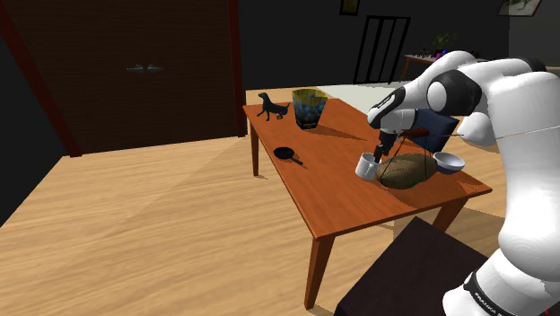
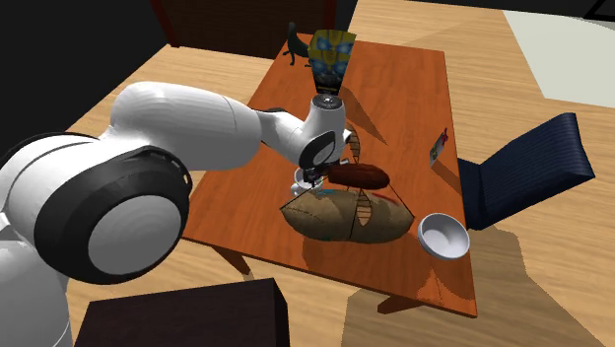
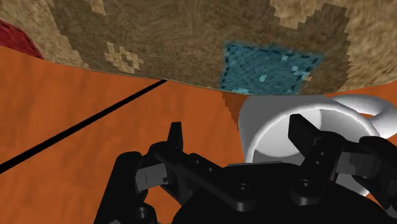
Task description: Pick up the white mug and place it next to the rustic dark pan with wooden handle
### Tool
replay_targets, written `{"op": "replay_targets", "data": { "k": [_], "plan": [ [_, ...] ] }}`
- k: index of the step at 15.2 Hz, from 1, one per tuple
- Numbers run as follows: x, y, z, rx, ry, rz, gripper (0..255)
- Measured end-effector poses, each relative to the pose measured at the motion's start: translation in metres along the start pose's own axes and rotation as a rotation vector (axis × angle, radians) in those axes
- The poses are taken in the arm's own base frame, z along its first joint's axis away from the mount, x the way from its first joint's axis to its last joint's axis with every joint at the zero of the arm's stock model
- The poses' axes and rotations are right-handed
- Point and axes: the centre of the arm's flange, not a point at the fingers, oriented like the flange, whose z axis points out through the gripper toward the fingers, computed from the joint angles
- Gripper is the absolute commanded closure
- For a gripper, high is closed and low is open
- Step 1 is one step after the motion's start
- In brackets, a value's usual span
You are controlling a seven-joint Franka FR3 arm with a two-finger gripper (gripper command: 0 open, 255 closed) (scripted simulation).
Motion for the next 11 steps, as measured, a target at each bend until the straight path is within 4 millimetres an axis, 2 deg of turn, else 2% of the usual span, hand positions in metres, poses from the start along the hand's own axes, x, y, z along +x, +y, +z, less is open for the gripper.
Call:
{"op": "replay_targets", "data": {
  "k": [5,6,11],
  "plan": [
    [0.005,0.004,0.002,0.001,0.003,0.000,0],
    [0.005,0.002,0.002,0.002,0.003,-0.001,255],
    [0.014,-0.002,0.011,-0.036,0.037,0.003,255]
  ]
}}
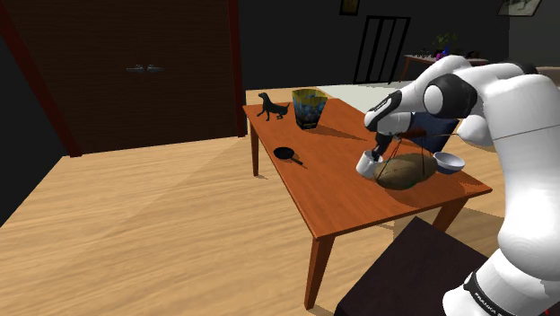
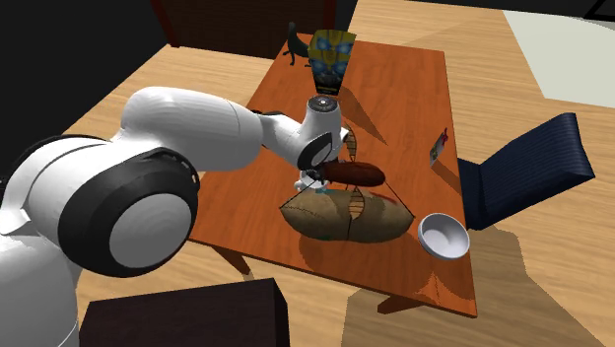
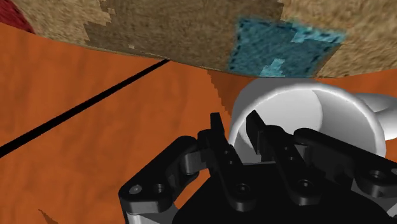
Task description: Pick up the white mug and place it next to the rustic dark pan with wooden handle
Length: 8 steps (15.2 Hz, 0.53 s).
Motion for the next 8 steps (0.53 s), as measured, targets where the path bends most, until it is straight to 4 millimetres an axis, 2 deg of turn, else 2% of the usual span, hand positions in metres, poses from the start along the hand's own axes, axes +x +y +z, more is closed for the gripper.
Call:
{"op": "replay_targets", "data": {
  "k": [4,5,6,8],
  "plan": [
    [0.014,0.015,0.009,0.003,0.006,-0.007,255],
    [0.003,0.005,0.001,0.016,-0.015,-0.001,255],
    [-0.007,0.004,-0.004,0.032,-0.027,-0.003,255],
    [-0.018,-0.004,-0.011,0.080,-0.074,0.001,255]
  ]
}}
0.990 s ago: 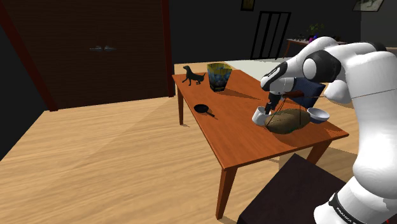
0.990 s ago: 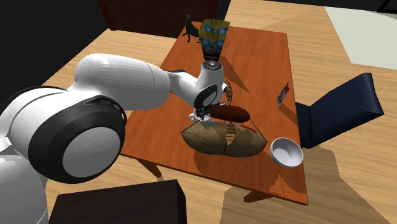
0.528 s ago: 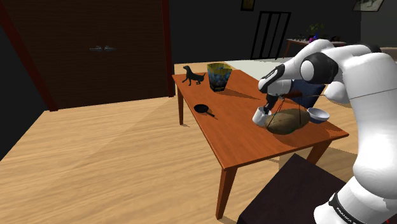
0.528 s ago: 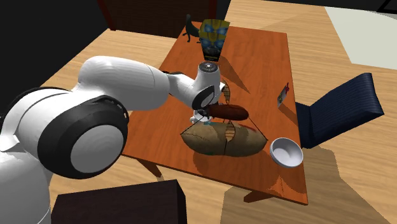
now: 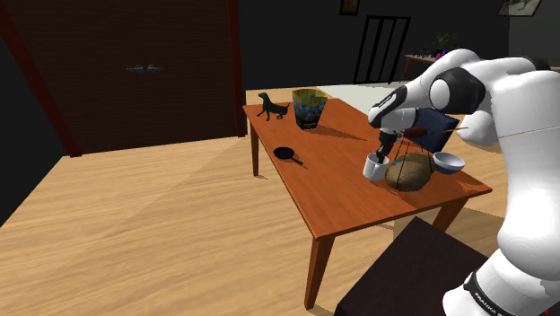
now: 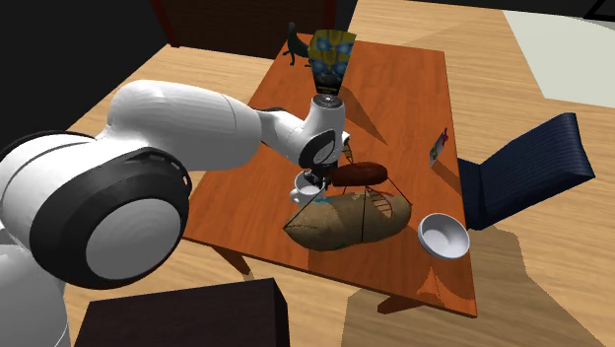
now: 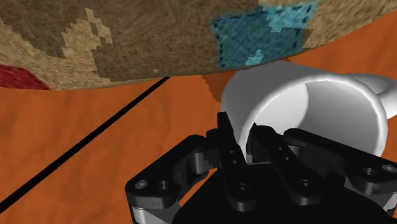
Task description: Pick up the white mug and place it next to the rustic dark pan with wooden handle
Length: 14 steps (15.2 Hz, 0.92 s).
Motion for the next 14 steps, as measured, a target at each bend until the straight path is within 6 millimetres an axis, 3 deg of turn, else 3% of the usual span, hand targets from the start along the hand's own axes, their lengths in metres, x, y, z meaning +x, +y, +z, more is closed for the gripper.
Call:
{"op": "replay_targets", "data": {
  "k": [4,14],
  "plan": [
    [-0.010,-0.001,-0.011,0.036,-0.038,0.008,255],
    [-0.013,0.000,-0.063,0.040,-0.043,0.009,255]
  ]
}}
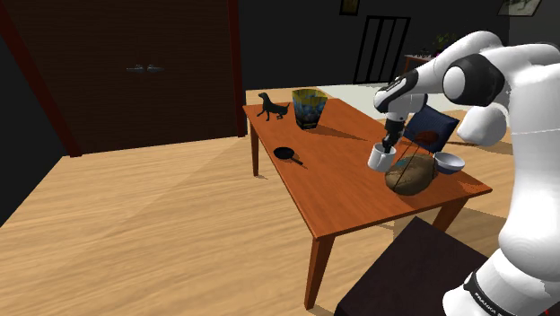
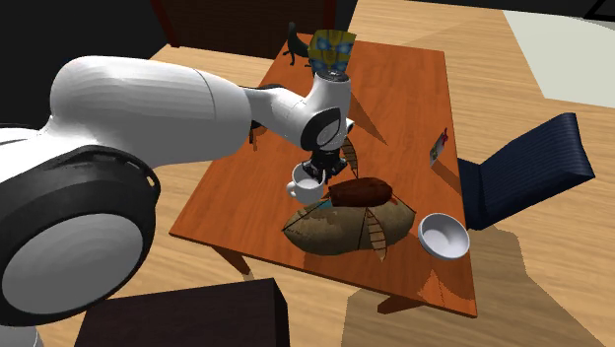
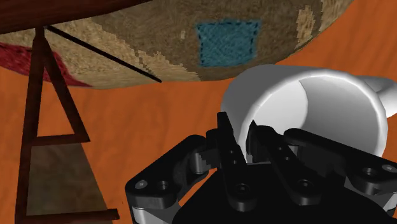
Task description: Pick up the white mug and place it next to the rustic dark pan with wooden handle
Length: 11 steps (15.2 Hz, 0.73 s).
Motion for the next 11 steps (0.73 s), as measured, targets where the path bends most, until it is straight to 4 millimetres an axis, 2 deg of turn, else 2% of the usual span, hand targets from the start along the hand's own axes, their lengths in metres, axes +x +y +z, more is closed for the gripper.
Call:
{"op": "replay_targets", "data": {
  "k": [11],
  "plan": [
    [-0.008,0.001,-0.057,0.000,-0.001,0.001,255]
  ]
}}
